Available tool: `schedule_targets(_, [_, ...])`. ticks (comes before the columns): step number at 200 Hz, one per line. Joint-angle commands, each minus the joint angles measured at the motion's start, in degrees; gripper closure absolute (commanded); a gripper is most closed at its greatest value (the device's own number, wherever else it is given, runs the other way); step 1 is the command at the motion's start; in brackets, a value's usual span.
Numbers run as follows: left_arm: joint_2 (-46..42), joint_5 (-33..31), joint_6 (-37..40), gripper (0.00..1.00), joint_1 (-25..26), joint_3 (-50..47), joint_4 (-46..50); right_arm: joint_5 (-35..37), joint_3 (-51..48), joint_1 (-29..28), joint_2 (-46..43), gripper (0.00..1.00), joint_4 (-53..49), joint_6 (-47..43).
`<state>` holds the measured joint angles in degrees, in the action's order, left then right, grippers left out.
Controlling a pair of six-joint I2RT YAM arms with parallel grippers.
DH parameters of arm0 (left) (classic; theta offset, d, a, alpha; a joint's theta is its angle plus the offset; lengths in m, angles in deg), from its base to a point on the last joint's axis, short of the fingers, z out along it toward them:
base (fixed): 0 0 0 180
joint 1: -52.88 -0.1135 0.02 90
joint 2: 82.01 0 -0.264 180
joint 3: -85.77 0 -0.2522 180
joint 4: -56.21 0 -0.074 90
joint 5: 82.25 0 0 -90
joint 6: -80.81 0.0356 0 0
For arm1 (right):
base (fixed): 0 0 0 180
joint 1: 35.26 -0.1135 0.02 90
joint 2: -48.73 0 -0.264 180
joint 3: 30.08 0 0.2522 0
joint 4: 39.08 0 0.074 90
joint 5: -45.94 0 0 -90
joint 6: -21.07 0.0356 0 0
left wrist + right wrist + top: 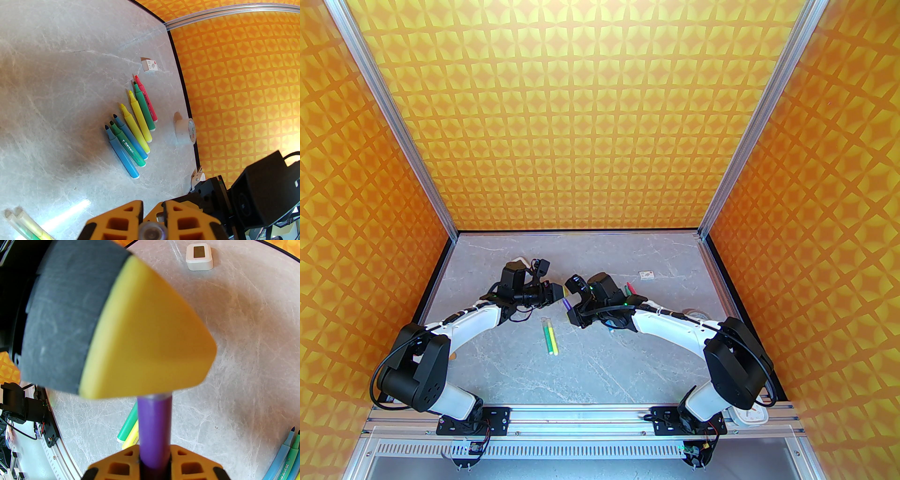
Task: Open the pen caps
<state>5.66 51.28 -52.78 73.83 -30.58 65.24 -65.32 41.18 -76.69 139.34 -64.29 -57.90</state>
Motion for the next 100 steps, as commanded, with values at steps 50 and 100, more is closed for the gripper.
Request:
schedule_targets(50, [-1.4,-9.3,2.9,1.00,-4.9,6.3,3.0,-0.9,-5.5,0.4,-3.2,1.00,-9.7,-0.8])
schedule_targets(100, [-1.6,-14.8,10.2,1.00,-5.0,7.1,15.8,10.2,-4.0,0.4,-3.0,1.00,-10.7,0.5])
